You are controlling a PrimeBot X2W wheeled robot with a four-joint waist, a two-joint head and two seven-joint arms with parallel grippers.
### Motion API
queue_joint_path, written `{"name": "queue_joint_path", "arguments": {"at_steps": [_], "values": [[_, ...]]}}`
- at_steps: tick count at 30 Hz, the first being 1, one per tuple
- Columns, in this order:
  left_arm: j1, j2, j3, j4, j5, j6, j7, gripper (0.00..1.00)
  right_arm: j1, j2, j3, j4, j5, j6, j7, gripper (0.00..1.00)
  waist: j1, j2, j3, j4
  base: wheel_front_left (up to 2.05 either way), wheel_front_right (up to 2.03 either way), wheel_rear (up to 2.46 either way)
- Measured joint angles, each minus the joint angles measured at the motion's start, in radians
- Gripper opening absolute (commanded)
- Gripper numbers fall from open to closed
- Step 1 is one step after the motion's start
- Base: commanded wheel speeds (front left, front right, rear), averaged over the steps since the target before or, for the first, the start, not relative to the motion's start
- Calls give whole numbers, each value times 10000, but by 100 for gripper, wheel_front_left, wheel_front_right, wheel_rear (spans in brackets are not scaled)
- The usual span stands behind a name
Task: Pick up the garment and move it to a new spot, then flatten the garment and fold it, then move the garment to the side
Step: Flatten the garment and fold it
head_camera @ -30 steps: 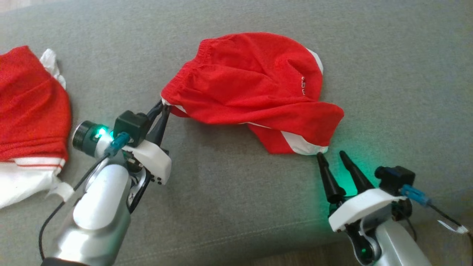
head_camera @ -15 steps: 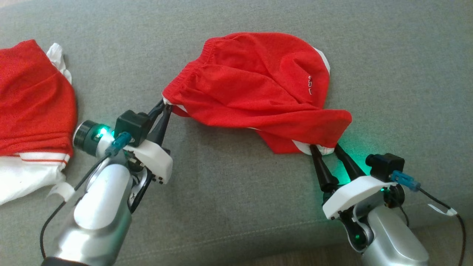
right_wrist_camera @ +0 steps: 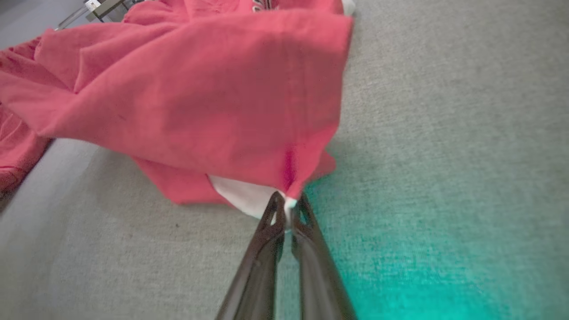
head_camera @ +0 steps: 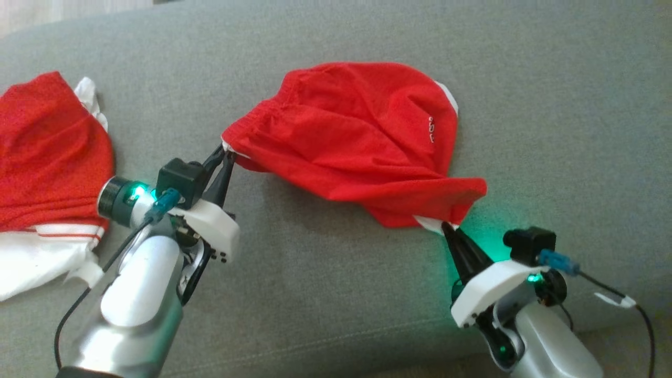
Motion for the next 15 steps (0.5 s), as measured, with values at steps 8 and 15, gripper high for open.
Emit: {"name": "queue_joint_path", "arguments": {"at_steps": [8, 15], "values": [[230, 44, -50, 31, -199, 84, 263, 0, 948, 2, -391, -1657, -1124, 0, 631, 0, -1, 0, -602, -3, 0, 0, 0], [967, 462, -73, -754, -821, -282, 1225, 0, 1470, 8, -1168, -4148, -1958, 0, 1661, 0, -1, 0, -1169, 160, 0, 0, 0]]}}
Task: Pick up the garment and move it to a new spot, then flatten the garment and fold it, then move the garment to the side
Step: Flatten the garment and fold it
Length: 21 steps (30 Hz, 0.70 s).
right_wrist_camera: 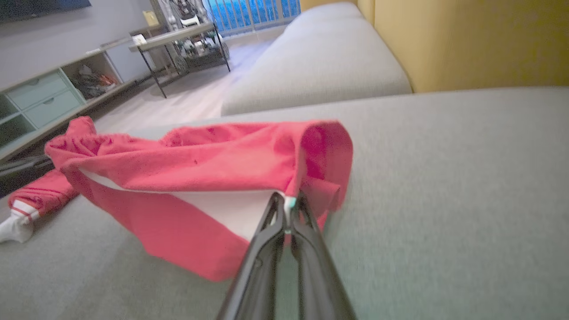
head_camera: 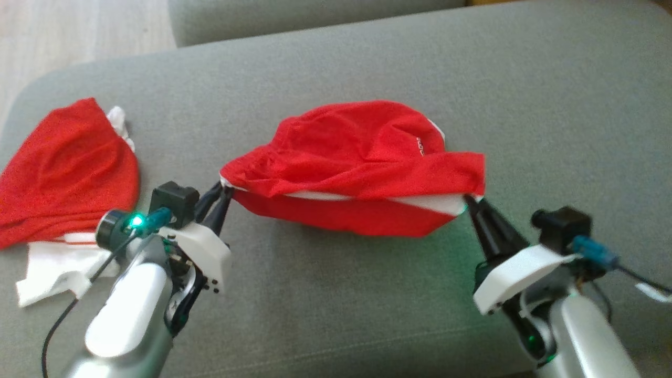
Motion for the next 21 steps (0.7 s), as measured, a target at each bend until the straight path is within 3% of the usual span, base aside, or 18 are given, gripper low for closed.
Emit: {"name": "queue_joint_path", "arguments": {"at_steps": [6, 15, 21], "values": [[642, 343, 17, -1666, -1455, -322, 1340, 0, -52, 6, -855, -1266, -291, 0, 880, 0, 0, 0, -525, 278, 0, 0, 0], [939, 619, 608, -4681, -4059, -345, 3212, 0, -747, 10, -1530, -1724, -485, 0, 1340, 0, 0, 0, -1216, 897, 0, 0, 0], [956, 596, 1264, -6038, -4982, 136, 3856, 0, -1437, 10, -1967, -2109, -690, 0, 1344, 0, 1, 0, -1499, 1235, 0, 0, 0]]}}
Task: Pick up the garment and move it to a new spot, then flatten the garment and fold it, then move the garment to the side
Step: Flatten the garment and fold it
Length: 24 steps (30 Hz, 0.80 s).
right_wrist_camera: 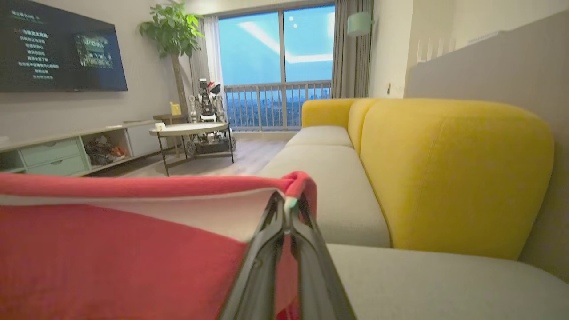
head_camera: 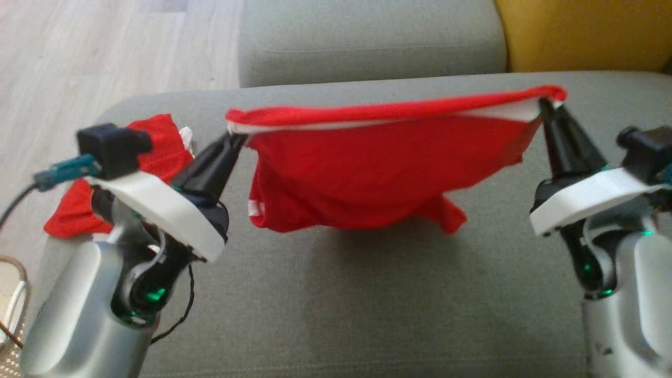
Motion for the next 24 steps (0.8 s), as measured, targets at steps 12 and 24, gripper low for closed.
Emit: {"name": "queue_joint_path", "arguments": {"at_steps": [12, 24], "values": [[75, -800, 1016, -1630, -2196, 1670, 1124, 0, -257, 2, -253, -1279, 134, 2, 422, 0, -1, 0, -253, 206, 0, 0, 0], [-3029, 174, 773, 284, -2213, 1946, 3601, 0, -3445, -17, 395, 314, -422, 0, 2646, 0, 4, 0, 1212, 34, 0, 0, 0]]}}
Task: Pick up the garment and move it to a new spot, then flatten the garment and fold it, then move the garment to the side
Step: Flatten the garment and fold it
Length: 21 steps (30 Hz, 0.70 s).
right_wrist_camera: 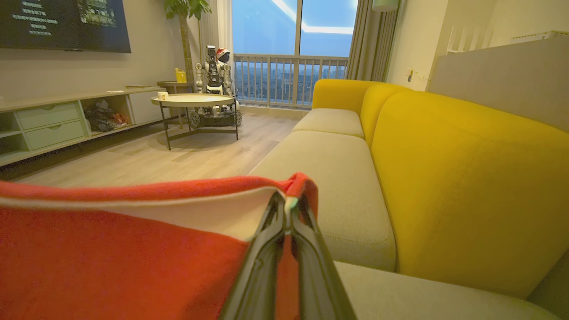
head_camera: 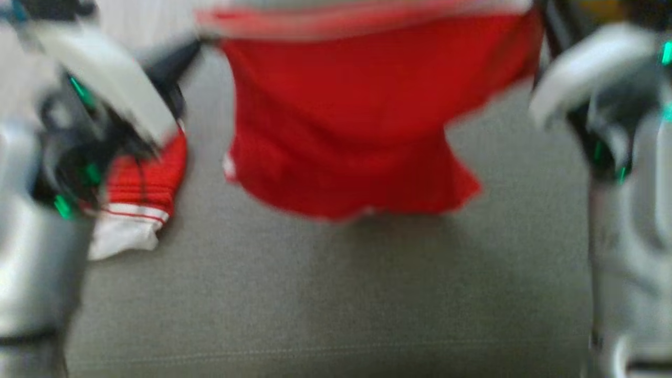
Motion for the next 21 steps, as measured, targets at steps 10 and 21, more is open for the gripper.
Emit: {"name": "queue_joint_path", "arguments": {"at_steps": [10, 21], "values": [[-6467, -71, -382, 4159, 2665, -1197, -2535, 0, -6869, -8, -959, 4228, -1473, 21, -2219, 0, 3, 0, 2934, -363, 0, 0, 0], [-6951, -1350, -1530, 7781, 4040, -2011, -5990, 0, -7242, -82, -894, 8339, -1057, 6, -4278, 0, 0, -1, 4859, -472, 0, 0, 0]]}}
